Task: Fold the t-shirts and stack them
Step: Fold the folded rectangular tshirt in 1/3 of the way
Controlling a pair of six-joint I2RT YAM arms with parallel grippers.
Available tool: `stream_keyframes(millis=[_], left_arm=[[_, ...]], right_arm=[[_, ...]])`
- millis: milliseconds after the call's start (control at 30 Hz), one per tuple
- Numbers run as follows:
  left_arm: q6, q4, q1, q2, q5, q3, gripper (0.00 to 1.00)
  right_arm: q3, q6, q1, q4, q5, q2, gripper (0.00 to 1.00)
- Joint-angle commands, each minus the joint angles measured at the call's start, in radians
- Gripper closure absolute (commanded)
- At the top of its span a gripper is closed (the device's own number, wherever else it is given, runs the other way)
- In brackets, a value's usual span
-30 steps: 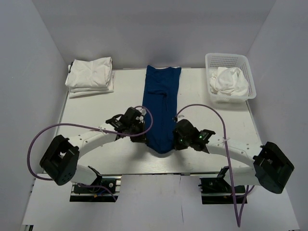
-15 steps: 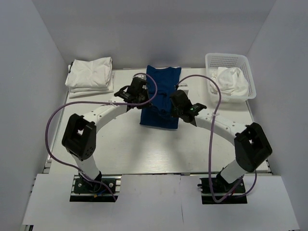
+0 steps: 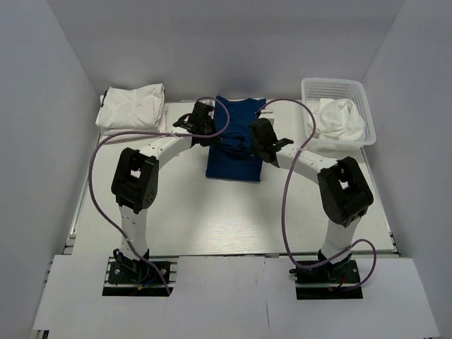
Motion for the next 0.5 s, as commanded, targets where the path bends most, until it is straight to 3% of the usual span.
stream_keyframes(millis=[0,267,300,333,367,400,433,467], left_arm=[[0.034,0.075,0.019,0.024,0.053,0.067,1.00],[-0.026,0.075,0.056,0.133,0.043,0.137,1.00],[-0.026,0.063,0.056,0.134,0.032,0.152,1.00],[-0.040,0.062,0.065,0.134,0.023,0.164,0.93],[-0.040,0.062,0.074,0.134,0.023,0.164,0.79],[-0.040,0.062,0.074,0.134,0.023,0.187,0.58],[-0.040,0.038,0.074,0.134,0.023,0.206,0.15],[-0.040,0.020,0.074,0.134,0.023,0.230,0.02]], right_arm=[[0.067,-0.040,-0.028,0.096,0.000,0.030,1.00],[0.165,-0.083,-0.072,0.181,-0.114,0.205,1.00],[0.195,-0.088,-0.071,0.181,-0.127,0.216,0.96],[0.208,-0.088,-0.082,0.176,-0.135,0.228,0.86],[0.217,-0.096,-0.085,0.161,-0.138,0.242,0.63],[0.229,-0.103,-0.086,0.159,-0.152,0.238,0.51],[0.226,-0.118,-0.089,0.162,-0.160,0.222,0.42],[0.211,-0.131,-0.089,0.179,-0.173,0.196,0.34]])
